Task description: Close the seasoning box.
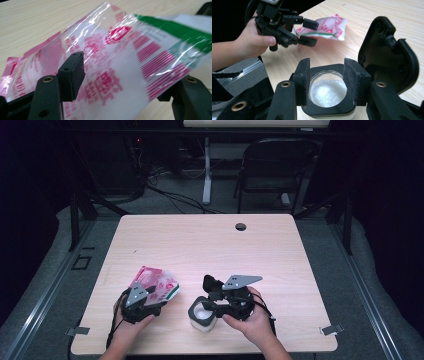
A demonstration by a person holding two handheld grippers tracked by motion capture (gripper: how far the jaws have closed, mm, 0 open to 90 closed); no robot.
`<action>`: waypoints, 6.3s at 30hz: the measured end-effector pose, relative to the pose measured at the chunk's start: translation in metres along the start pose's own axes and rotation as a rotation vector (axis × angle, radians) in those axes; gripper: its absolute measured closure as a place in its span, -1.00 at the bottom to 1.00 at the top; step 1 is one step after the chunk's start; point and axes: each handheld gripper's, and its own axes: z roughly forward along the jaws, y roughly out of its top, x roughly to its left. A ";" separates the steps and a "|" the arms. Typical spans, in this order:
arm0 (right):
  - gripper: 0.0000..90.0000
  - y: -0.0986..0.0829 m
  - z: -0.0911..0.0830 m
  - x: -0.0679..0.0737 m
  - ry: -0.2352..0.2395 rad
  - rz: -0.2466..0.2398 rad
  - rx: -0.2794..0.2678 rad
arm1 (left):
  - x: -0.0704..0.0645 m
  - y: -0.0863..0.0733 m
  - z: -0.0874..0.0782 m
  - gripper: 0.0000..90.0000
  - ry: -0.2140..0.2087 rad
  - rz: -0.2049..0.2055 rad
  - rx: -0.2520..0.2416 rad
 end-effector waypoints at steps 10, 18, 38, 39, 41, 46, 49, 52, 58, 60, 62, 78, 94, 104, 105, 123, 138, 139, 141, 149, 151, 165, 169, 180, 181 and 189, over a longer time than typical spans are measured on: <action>0.31 0.002 -0.007 -0.003 -0.020 0.002 0.005 | -0.014 0.006 0.000 -0.18 -0.034 0.009 0.011; 0.36 0.005 -0.014 -0.002 -0.038 -0.002 0.008 | -0.023 0.009 0.000 -0.16 -0.036 0.019 0.039; 0.43 0.007 -0.037 -0.014 -0.117 0.018 -0.011 | -0.030 0.009 -0.018 -0.06 -0.104 -0.020 0.012; 0.43 0.007 -0.038 -0.015 -0.118 0.022 -0.011 | -0.030 0.009 -0.018 -0.05 -0.107 -0.026 0.012; 0.42 0.006 -0.039 -0.017 -0.128 0.036 -0.019 | -0.029 0.008 -0.018 -0.05 -0.111 -0.029 0.012; 0.32 0.005 -0.041 -0.023 -0.176 0.048 -0.027 | -0.031 0.008 -0.019 -0.06 -0.108 -0.028 0.008; 0.30 0.002 -0.039 -0.029 -0.182 0.071 -0.020 | -0.032 0.010 -0.021 -0.07 -0.116 -0.031 0.001; 0.27 0.000 -0.035 -0.034 -0.180 0.088 -0.021 | -0.033 0.010 -0.021 -0.06 -0.117 -0.021 0.000; 0.25 -0.003 -0.028 -0.038 -0.166 0.098 -0.003 | -0.034 0.010 -0.022 -0.06 -0.117 -0.026 -0.005; 0.25 -0.003 -0.026 -0.038 -0.160 0.087 0.005 | -0.034 0.010 -0.023 -0.06 -0.116 -0.024 -0.005; 0.25 -0.003 -0.023 -0.038 -0.154 0.083 0.009 | -0.034 0.010 -0.023 -0.05 -0.115 -0.022 -0.002; 0.52 -0.002 -0.011 -0.036 -0.160 0.052 0.025 | -0.046 0.009 -0.023 -0.02 -0.155 -0.016 0.002; 0.79 0.002 -0.004 -0.034 -0.160 0.018 0.039 | -0.041 0.010 -0.038 0.09 -0.153 -0.043 -0.022; 0.86 0.003 -0.005 -0.032 -0.163 -0.016 0.049 | -0.032 0.011 -0.047 0.09 -0.132 -0.072 -0.045; 0.86 0.003 -0.005 -0.031 -0.163 -0.019 0.049 | -0.031 0.011 -0.048 0.09 -0.128 -0.073 -0.044; 0.88 0.005 -0.005 -0.018 -0.198 -0.089 0.065 | -0.011 0.008 -0.054 0.08 -0.067 -0.116 -0.067; 0.77 0.006 -0.007 -0.009 -0.161 -0.100 0.053 | -0.001 0.006 -0.054 0.08 -0.045 -0.126 -0.067; 0.76 0.006 -0.007 -0.008 -0.161 -0.100 0.049 | -0.001 0.007 -0.053 0.08 -0.045 -0.125 -0.066; 0.74 0.006 -0.007 -0.007 -0.157 -0.105 0.049 | 0.000 0.007 -0.053 0.08 -0.045 -0.124 -0.060; 0.63 0.005 -0.006 -0.002 -0.136 -0.107 0.042 | 0.002 0.007 -0.051 0.08 -0.047 -0.129 -0.074; 0.60 0.005 -0.006 -0.002 -0.128 -0.104 0.036 | 0.002 0.007 -0.050 0.07 -0.045 -0.129 -0.075; 0.53 0.002 -0.003 0.001 -0.130 -0.113 0.051 | 0.004 0.007 -0.048 0.07 -0.044 -0.128 -0.062; 0.50 0.001 -0.002 0.002 -0.127 -0.110 0.055 | 0.005 0.007 -0.047 0.07 -0.045 -0.129 -0.063; 0.35 -0.002 0.000 0.000 -0.119 -0.093 0.057 | 0.007 0.006 -0.043 0.06 -0.043 -0.131 -0.058; 0.34 -0.002 0.000 0.000 -0.117 -0.091 0.058 | 0.007 0.006 -0.043 0.06 -0.044 -0.135 -0.059; 0.31 -0.003 0.001 0.003 -0.105 -0.099 0.057 | 0.006 0.004 -0.041 0.06 -0.043 -0.132 -0.047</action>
